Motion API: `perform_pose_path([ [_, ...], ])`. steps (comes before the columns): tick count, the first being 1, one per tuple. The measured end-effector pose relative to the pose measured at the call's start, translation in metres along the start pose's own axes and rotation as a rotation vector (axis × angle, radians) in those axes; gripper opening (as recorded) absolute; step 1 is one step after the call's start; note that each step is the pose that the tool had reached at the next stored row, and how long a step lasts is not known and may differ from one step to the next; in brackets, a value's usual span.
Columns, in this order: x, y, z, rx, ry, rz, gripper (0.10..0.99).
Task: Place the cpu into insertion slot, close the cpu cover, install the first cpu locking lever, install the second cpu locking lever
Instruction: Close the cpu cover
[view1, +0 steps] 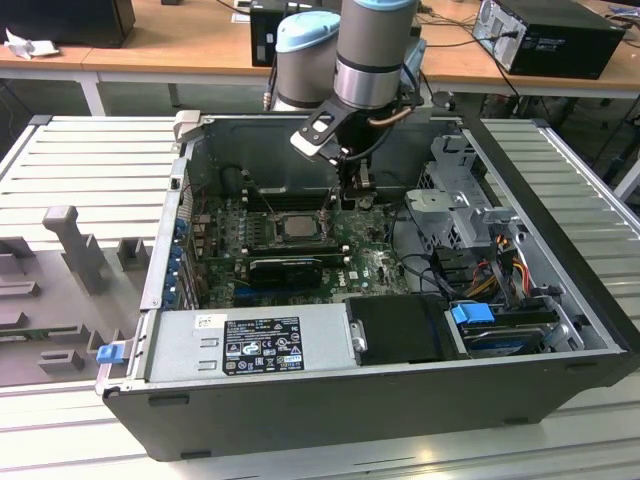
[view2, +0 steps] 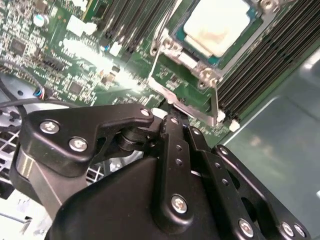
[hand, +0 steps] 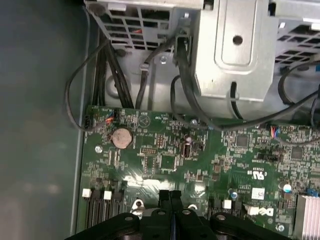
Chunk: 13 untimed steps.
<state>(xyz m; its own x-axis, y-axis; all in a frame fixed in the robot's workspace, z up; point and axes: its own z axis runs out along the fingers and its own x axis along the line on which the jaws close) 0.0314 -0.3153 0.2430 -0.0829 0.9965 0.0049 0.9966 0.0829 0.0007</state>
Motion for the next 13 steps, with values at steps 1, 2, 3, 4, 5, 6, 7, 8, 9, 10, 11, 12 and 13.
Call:
perform_pose_path([
  [1,0.0002,-0.0024,0.0000,0.000,0.0000,0.000,0.106],
  [2,0.0004,-0.0044,0.0000,0.000,0.0001,0.000,0.106],
  [3,0.0007,-0.0079,0.0000,0.000,0.0000,0.000,0.106],
  [4,0.0008,-0.0096,0.0000,0.000,-0.0001,0.000,0.106],
  [5,0.0010,-0.0115,0.0000,0.000,0.0000,0.000,0.106],
  [6,0.0012,-0.0143,0.0000,0.000,0.0000,0.000,0.106],
  [7,0.0014,-0.0165,0.0000,0.000,-0.0001,0.000,0.106],
  [8,0.0015,-0.0184,0.0000,0.000,0.0000,0.000,0.106],
  [9,0.0016,-0.0199,0.0000,0.000,0.0000,0.000,0.106],
  [10,0.0018,-0.0216,0.0000,0.000,0.0000,0.000,0.106],
  [11,0.0021,-0.0249,0.0000,0.000,0.0000,0.000,0.106],
  [12,0.0022,-0.0266,0.0000,0.000,0.0001,0.000,0.106],
  [13,0.0023,-0.0279,0.0000,0.000,0.0000,0.000,0.106],
])
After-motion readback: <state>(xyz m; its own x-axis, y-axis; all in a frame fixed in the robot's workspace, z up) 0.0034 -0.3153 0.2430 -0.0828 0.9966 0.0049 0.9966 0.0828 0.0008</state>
